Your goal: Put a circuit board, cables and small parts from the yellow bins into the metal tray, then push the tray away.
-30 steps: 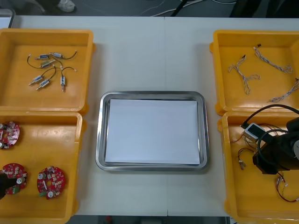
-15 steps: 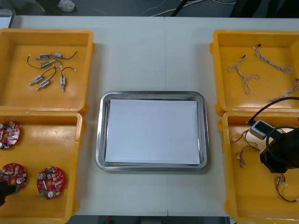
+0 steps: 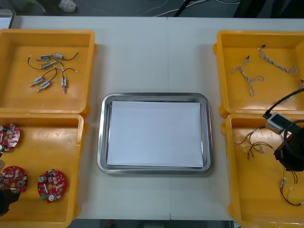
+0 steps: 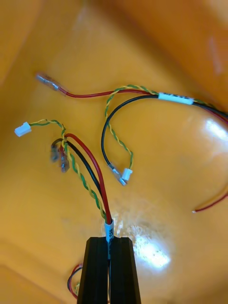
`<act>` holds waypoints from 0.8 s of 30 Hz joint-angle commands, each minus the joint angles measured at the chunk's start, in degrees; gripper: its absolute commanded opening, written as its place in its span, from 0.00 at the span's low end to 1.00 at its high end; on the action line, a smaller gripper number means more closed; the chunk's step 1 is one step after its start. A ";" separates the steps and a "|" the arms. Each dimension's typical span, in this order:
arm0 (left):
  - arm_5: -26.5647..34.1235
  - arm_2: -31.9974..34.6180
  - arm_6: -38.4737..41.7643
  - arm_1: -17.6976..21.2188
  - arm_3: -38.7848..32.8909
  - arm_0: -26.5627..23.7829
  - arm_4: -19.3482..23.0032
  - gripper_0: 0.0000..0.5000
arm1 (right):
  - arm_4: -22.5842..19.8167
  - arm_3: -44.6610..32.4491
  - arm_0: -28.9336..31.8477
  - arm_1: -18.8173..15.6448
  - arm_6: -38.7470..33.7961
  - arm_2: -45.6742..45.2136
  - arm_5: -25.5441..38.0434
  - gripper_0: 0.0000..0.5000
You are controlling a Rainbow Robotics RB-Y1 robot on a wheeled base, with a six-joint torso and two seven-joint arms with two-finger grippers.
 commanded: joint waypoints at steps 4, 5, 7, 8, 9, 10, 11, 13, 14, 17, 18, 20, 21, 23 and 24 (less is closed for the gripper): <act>-0.31 -1.69 -1.03 -1.29 1.42 -2.61 -1.63 1.00 | -1.71 -6.03 0.99 3.85 1.01 -8.90 5.76 0.00; -0.31 -1.87 -1.03 -1.38 1.42 -2.70 -1.71 1.00 | -1.89 -6.39 0.99 3.94 1.01 -9.17 5.93 0.00; -0.31 -2.22 -0.95 -1.38 1.51 -3.05 -1.89 1.00 | -2.24 -6.82 0.99 3.94 0.83 -9.87 6.29 0.00; -0.31 -2.39 -0.77 -1.47 1.60 -3.14 -1.98 1.00 | -2.59 -7.26 0.99 3.94 0.66 -10.57 6.55 0.00; -0.31 -2.57 -0.59 -1.56 1.51 -3.23 -2.15 1.00 | -3.03 -7.62 0.90 3.94 0.66 -11.10 6.64 0.00; -0.31 -2.57 -0.59 -1.56 1.51 -3.32 -2.15 1.00 | -3.12 -7.70 0.82 3.94 0.66 -11.27 6.73 0.00; -0.31 -2.75 -0.51 -1.56 1.51 -3.41 -2.33 1.00 | -3.47 -7.79 0.46 3.94 0.57 -11.71 7.17 0.00; -0.31 -2.83 -0.33 -1.64 1.60 -3.41 -2.59 1.00 | -4.00 -7.88 -0.50 3.94 0.48 -12.33 8.31 0.00; -0.31 -3.01 -0.24 -1.64 1.60 -3.41 -2.59 1.00 | -4.17 -7.88 -1.03 3.94 0.48 -12.51 9.01 0.00; -0.31 -3.45 -0.07 -1.64 1.60 -3.49 -2.94 1.00 | -4.96 -8.14 -3.14 3.94 0.66 -13.03 11.47 0.00; -0.31 -3.54 0.02 -1.64 1.60 -3.49 -3.03 1.00 | -5.32 -8.32 -4.11 3.94 0.66 -12.94 12.70 0.00; -0.31 -3.80 0.11 -1.73 1.60 -3.49 -3.21 1.00 | -5.93 -9.11 -5.60 3.94 0.48 -13.03 14.28 0.00; -0.31 -3.89 0.20 -1.73 1.60 -3.49 -3.30 1.00 | -6.28 -9.64 -6.13 3.94 0.48 -12.94 14.81 0.00; -0.31 -4.15 0.37 -1.82 1.60 -3.58 -3.56 1.00 | -6.72 -10.52 -7.18 3.94 0.39 -13.03 15.69 0.00; -0.31 -4.24 0.46 -1.82 1.60 -3.58 -3.65 1.00 | -6.99 -10.87 -7.71 3.94 0.39 -13.03 16.13 0.00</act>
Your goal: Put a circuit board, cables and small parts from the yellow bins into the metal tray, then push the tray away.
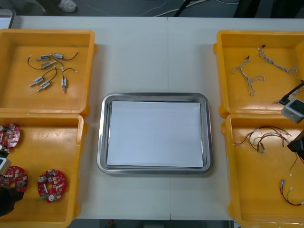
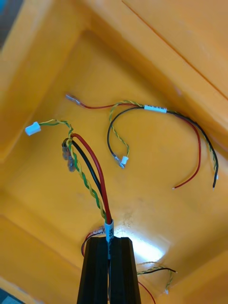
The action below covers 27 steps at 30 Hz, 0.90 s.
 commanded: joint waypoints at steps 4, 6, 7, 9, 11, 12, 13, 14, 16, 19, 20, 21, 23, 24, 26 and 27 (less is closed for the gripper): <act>-0.31 -1.16 0.72 -1.51 -0.04 -0.96 -1.48 1.00 | -2.53 -4.66 -6.40 0.47 0.05 -1.77 2.01 0.00; -0.31 -1.16 0.81 -1.69 -0.04 -1.14 -1.75 1.00 | -3.32 -4.93 -7.28 0.47 -0.13 -1.77 2.01 0.00; -0.31 -1.16 0.90 -1.69 -0.04 -1.14 -1.75 1.00 | -3.76 -4.84 -7.54 0.47 -0.22 -1.77 2.01 0.00; -0.31 -1.16 1.07 -1.69 -0.04 -1.40 -1.92 1.00 | -5.61 -4.93 -7.81 0.56 -0.66 -2.03 2.01 0.00; -0.31 -1.16 1.16 -1.77 -0.04 -1.58 -2.10 1.00 | -6.75 -4.93 -8.25 0.56 -1.10 -2.65 2.01 0.00; -0.31 -1.16 1.16 -1.86 -0.04 -1.67 -2.27 1.00 | -7.02 -4.93 -8.60 0.56 -1.27 -2.83 2.01 0.00; -0.31 -1.16 1.16 -1.95 -0.04 -1.58 -2.54 1.00 | -7.19 -4.93 -8.95 0.56 -1.36 -2.74 2.01 0.00; -0.31 -1.16 1.16 -1.95 -0.04 -1.58 -2.54 1.00 | -7.19 -4.93 -8.95 0.56 -1.36 -2.74 2.01 0.00; -0.31 -1.16 1.16 -2.30 -0.04 -1.67 -2.89 1.00 | -7.37 -4.93 -9.74 0.56 -1.89 -2.56 2.01 0.00; -0.13 -1.16 1.16 -2.56 -0.04 -1.58 -3.06 1.00 | -7.54 -4.93 -10.44 0.56 -1.89 -2.39 2.01 0.00; -0.13 -1.33 1.16 -2.48 -0.04 -1.58 -3.15 1.00 | -7.54 -4.93 -10.79 0.56 -1.98 -2.03 2.01 0.00; -0.13 -1.42 1.16 -2.48 -0.04 -1.58 -3.33 1.00 | -7.54 -4.93 -11.06 0.56 -2.15 -1.86 2.01 0.00; -0.13 -1.59 1.25 -2.56 -0.04 -1.58 -3.59 1.00 | -7.37 -4.93 -11.50 0.56 -2.50 -1.60 2.01 0.00; -0.13 -1.68 1.25 -2.56 -0.04 -1.67 -3.68 1.00 | -7.37 -4.93 -11.76 0.56 -2.68 -1.33 2.01 0.00; -0.13 -1.77 1.25 -2.56 -0.04 -1.58 -3.86 0.94 | -7.28 -4.93 -12.29 0.56 -3.03 -0.72 2.01 0.00; -0.13 -1.77 1.25 -2.65 -0.04 -1.49 -4.03 0.90 | -7.19 -4.93 -12.55 0.56 -3.29 -0.28 2.01 0.00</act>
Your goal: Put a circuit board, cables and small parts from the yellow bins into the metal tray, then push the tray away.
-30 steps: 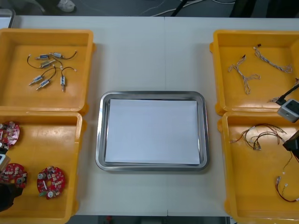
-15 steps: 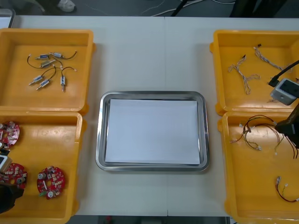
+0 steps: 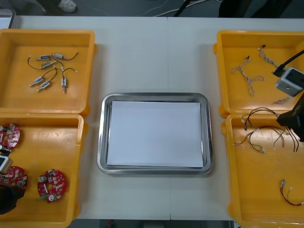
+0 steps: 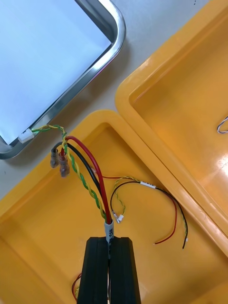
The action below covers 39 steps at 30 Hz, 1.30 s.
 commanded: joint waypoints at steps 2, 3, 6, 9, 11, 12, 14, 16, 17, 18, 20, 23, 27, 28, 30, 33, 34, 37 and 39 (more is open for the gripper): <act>-0.13 -1.39 1.33 -1.20 -0.14 -0.52 -1.34 0.83 | 0.23 -1.58 -3.45 0.55 -3.13 1.52 0.23 0.00; -0.13 -1.39 1.33 -1.38 -0.14 -0.43 -1.34 0.76 | 0.50 -1.75 -3.89 0.55 -3.31 1.96 0.23 0.00; 0.13 -1.39 1.33 -1.47 -0.05 -0.43 -1.78 0.54 | 1.64 -2.46 -5.12 0.55 -3.66 4.07 0.23 0.00; 0.13 -1.39 1.33 -1.47 -0.14 -0.43 -1.96 0.22 | 1.82 -3.16 -6.35 0.55 -3.66 6.09 0.23 0.00; 0.13 -1.39 1.42 -1.47 -0.14 -0.43 -1.87 0.03 | 1.55 -3.25 -6.97 0.55 -3.66 7.50 0.23 0.00; 0.13 -1.39 1.42 -1.55 -0.14 -0.43 -1.87 0.00 | 1.46 -3.25 -7.06 0.55 -3.66 7.76 0.23 0.00; 0.13 -1.39 1.51 -1.47 -0.14 -0.43 -1.78 0.00 | 1.11 -3.33 -7.32 0.55 -3.48 8.38 0.23 0.00; 0.13 -1.39 1.60 -1.55 -0.05 -0.43 -1.69 0.00 | 0.85 -3.69 -7.50 0.55 -3.57 8.99 0.23 0.00; 0.13 -1.39 1.60 -1.55 -0.05 -0.43 -1.69 0.00 | 0.85 -3.69 -7.50 0.55 -3.57 8.99 0.23 0.00; 0.13 -1.39 1.68 -1.47 -0.14 -0.52 -1.60 0.00 | 0.58 -4.04 -7.50 0.55 -3.66 9.52 0.23 0.00; 0.05 -1.13 1.95 -1.47 -0.31 -0.78 -1.34 0.00 | 0.23 -4.30 -7.50 0.55 -3.66 10.13 0.23 0.00; 0.13 0.36 2.21 -1.47 -1.10 -0.78 -0.90 0.00 | -0.21 -4.56 -7.50 0.55 -3.66 10.84 0.23 0.00; 2.33 3.53 2.65 -1.47 -2.69 -1.31 -0.29 0.00 | -0.65 -4.74 -7.50 0.55 -3.66 11.19 0.23 0.00; 3.65 4.67 2.91 -1.47 -3.21 -1.83 0.07 0.00 | -0.73 -4.74 -7.50 0.55 -3.66 11.28 0.23 0.00; 6.11 7.04 3.18 -1.20 -4.00 -2.89 1.56 0.00 | -0.82 -4.74 -7.41 0.55 -3.66 11.28 0.23 0.00; 9.01 9.33 3.18 -0.59 -4.00 -5.00 3.93 0.00 | -1.00 -4.74 -7.41 0.55 -3.83 11.28 0.23 0.00; 9.71 9.59 3.27 -0.50 -4.00 -5.53 4.02 0.00 | -1.00 -4.74 -7.41 0.55 -3.83 11.28 0.23 0.00; 13.76 10.91 3.88 0.29 -4.62 -8.78 5.51 0.00 | -0.56 -4.74 -7.41 0.55 -3.92 11.28 0.23 0.00; 16.74 11.70 4.32 0.38 -4.88 -10.97 7.27 0.00 | -0.56 -4.74 -7.41 0.55 -3.92 11.28 0.23 0.00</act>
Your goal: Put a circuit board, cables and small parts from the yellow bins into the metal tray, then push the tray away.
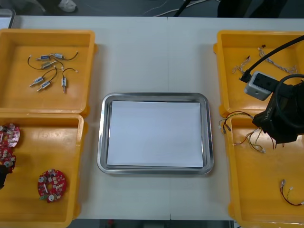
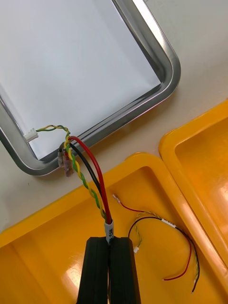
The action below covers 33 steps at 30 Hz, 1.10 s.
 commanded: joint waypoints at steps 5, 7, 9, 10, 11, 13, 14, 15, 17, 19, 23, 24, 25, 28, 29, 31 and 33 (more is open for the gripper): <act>13.66 3.29 5.70 0.86 -3.18 -13.42 5.29 0.00 | -0.22 -1.71 -1.49 0.54 -1.83 0.66 0.21 0.00; 17.26 3.29 6.40 0.69 -3.79 -17.55 5.73 0.00 | -0.22 -1.71 -1.49 0.54 -1.83 0.66 0.21 0.00; 20.07 3.20 6.84 0.69 -4.32 -20.80 6.08 0.00 | -0.22 -1.71 -1.49 0.54 -1.83 0.66 0.21 0.00; 22.18 2.85 7.28 0.69 -4.58 -23.17 6.34 0.00 | -0.22 -1.71 -1.49 0.54 -1.83 0.66 0.21 0.00; 23.15 2.68 7.89 0.69 -4.67 -24.49 6.52 0.00 | -0.22 -1.71 -1.49 0.54 -1.83 0.66 0.21 0.00; 27.19 1.27 11.32 0.69 -4.67 -29.68 7.49 0.00 | -0.22 -1.71 -1.49 0.54 -1.83 0.66 0.21 0.00; 27.98 0.74 12.46 0.69 -4.67 -30.99 7.75 0.00 | -0.22 -1.71 -1.49 0.54 -1.83 0.66 0.21 0.00; 29.56 -0.58 14.66 0.69 -4.67 -33.63 8.54 0.00 | -0.22 -1.71 -1.49 0.54 -1.83 0.66 0.21 0.00; 31.41 -2.69 17.47 0.69 -4.67 -37.23 8.89 0.00 | -0.22 -1.71 -1.49 0.54 -1.83 0.66 0.21 0.00; 33.17 -6.11 21.69 0.60 -4.67 -41.63 8.80 0.00 | -0.22 -1.71 -1.49 0.54 -1.83 0.66 0.21 0.00; 33.43 -11.56 28.20 0.25 -4.67 -46.46 8.80 0.00 | -0.22 -1.71 -1.49 0.54 -1.83 0.66 0.21 0.00; 33.43 -13.32 30.48 -0.10 -4.67 -47.96 8.72 0.00 | -0.22 -1.71 -1.49 0.54 -1.83 0.66 0.21 0.00; 33.52 -15.08 32.68 -0.63 -4.67 -49.36 8.63 0.00 | -0.22 -1.71 -1.49 0.54 -1.83 0.66 0.21 0.00; 34.49 -18.59 37.60 -2.92 -4.67 -52.62 8.63 0.00 | -0.22 -1.71 -1.49 0.54 -1.83 0.66 0.21 0.00; 35.63 -19.47 39.27 -4.23 -4.67 -53.76 8.19 0.00 | -0.22 -1.71 -1.49 0.54 -1.83 0.66 0.21 0.00; 37.83 -20.97 41.56 -6.70 -4.67 -55.87 7.31 0.00 | -0.22 -1.71 -1.49 0.54 -1.83 0.66 0.21 0.00; 40.20 -22.64 44.19 -9.07 -4.76 -58.06 6.08 0.00 | -0.22 -1.71 -1.49 0.54 -1.83 0.66 0.21 0.00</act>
